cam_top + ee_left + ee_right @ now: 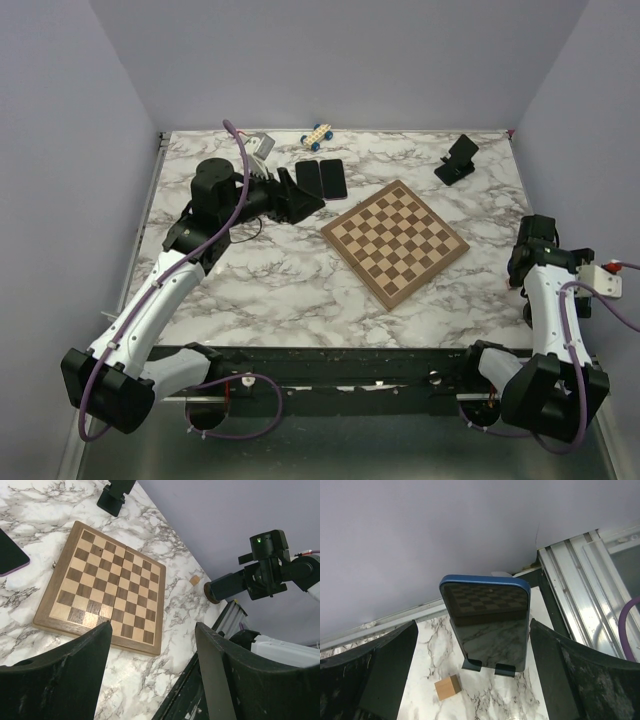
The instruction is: Remove the phone from the phone stand
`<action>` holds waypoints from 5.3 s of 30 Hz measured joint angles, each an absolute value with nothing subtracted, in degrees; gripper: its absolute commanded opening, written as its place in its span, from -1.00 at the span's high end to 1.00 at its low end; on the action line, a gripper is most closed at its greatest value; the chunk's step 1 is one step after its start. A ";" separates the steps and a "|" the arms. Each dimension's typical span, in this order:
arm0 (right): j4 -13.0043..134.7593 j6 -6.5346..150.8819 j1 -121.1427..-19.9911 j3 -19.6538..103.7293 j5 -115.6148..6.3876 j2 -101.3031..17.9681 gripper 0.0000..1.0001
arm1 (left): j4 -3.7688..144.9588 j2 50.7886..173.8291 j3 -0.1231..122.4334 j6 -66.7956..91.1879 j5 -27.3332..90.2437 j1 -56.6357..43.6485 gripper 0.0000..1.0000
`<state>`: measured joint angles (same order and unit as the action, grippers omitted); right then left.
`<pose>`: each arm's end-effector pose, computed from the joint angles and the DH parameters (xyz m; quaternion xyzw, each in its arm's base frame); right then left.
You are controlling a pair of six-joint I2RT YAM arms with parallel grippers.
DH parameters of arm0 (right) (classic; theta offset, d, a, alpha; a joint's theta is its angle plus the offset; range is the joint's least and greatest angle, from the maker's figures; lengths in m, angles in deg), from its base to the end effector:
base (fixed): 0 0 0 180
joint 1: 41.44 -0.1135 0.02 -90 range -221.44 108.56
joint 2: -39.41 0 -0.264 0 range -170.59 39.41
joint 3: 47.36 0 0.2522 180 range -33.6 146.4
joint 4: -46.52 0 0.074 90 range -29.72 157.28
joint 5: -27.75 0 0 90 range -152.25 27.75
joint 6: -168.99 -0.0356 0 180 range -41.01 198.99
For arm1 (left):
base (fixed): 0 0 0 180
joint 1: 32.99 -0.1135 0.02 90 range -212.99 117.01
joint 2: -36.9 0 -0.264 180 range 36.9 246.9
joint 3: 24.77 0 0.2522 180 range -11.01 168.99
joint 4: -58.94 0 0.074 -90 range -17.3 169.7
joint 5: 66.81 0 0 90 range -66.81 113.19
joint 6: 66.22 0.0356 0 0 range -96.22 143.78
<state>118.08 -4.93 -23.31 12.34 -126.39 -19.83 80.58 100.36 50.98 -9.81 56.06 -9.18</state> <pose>0.1480 -0.0822 0.2577 0.7047 0.4580 -0.3642 0.4013 0.2218 -0.1190 0.3865 0.1201 0.7442 -0.4873 0.4408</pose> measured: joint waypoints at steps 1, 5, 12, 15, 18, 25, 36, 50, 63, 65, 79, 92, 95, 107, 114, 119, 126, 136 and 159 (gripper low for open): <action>117.65 -4.93 -23.22 12.20 -126.48 -20.14 -1.00 | 80.67 100.36 50.98 -9.72 55.92 -9.09 -0.52; 116.42 -4.84 -22.89 11.88 -126.83 -21.62 -1.00 | 81.21 100.47 50.98 -8.98 55.29 -8.48 -0.52; 112.95 -2.16 -21.82 10.74 -127.40 -22.10 -1.00 | 82.20 100.89 50.98 -8.12 54.53 -7.91 -0.52; 111.37 -1.50 -21.36 9.43 -127.40 -22.17 -1.00 | 82.24 100.93 50.98 -7.73 54.18 -7.63 -0.52; 110.15 -0.76 -20.62 7.79 -127.33 -22.30 -1.00 | 82.26 101.04 50.98 -7.47 53.78 -7.34 -0.53; 107.92 1.69 -20.21 6.94 -127.12 -22.17 -1.00 | 82.33 101.22 51.01 -7.05 53.56 -6.64 -0.53; 105.19 8.95 -20.21 6.50 -126.63 -18.82 -1.00 | 82.33 101.22 51.01 -7.05 53.59 -6.47 -0.53; 104.27 12.44 -19.99 5.49 -125.41 -15.11 -1.00 | 82.81 100.08 51.01 -6.79 53.41 -5.42 -0.53; 107.33 11.11 -16.88 6.06 -124.14 -19.44 -1.00 | 83.20 99.58 51.22 -6.44 53.39 -5.22 -0.54; 107.33 11.13 -16.29 6.37 -124.10 -19.81 -1.00 | 83.20 99.58 51.22 -6.44 53.39 -5.22 -0.54; 100.84 15.66 -15.27 4.97 -123.81 -22.34 -1.00 | 83.20 99.58 51.22 -6.44 53.39 -5.22 -0.54; 99.13 15.83 -15.07 3.70 -123.22 -24.05 -0.86 | 83.20 99.58 51.22 -6.44 53.39 -5.22 -0.54; 98.94 15.70 -15.07 3.27 -123.25 -23.96 -0.78 | 83.20 99.58 51.22 -6.44 53.39 -5.22 -0.54; 97.73 16.29 -15.07 2.89 -123.03 -23.94 -0.15 | 83.20 99.58 51.22 -6.40 53.39 -5.11 -0.54; 97.38 17.69 -15.07 2.89 -122.61 -23.44 0.55 | 83.22 99.56 51.22 -6.24 53.39 -5.11 -0.54; 97.60 19.75 -15.07 3.22 -121.28 -21.43 0.99 | 83.24 99.12 51.25 -6.24 53.39 -5.11 -0.54; 97.27 26.28 -15.07 9.04 -119.55 -16.18 0.99 | 83.27 98.18 51.25 -6.22 53.39 -5.11 -0.54; 91.09 40.90 -15.24 19.26 -102.83 -17.21 0.99 | 84.05 96.80 51.75 -5.57 52.82 -5.11 -0.55; 83.48 50.52 -64.58 51.68 -54.09 -63.28 0.99 | 87.14 96.15 52.32 -2.18 44.06 -5.29 -0.55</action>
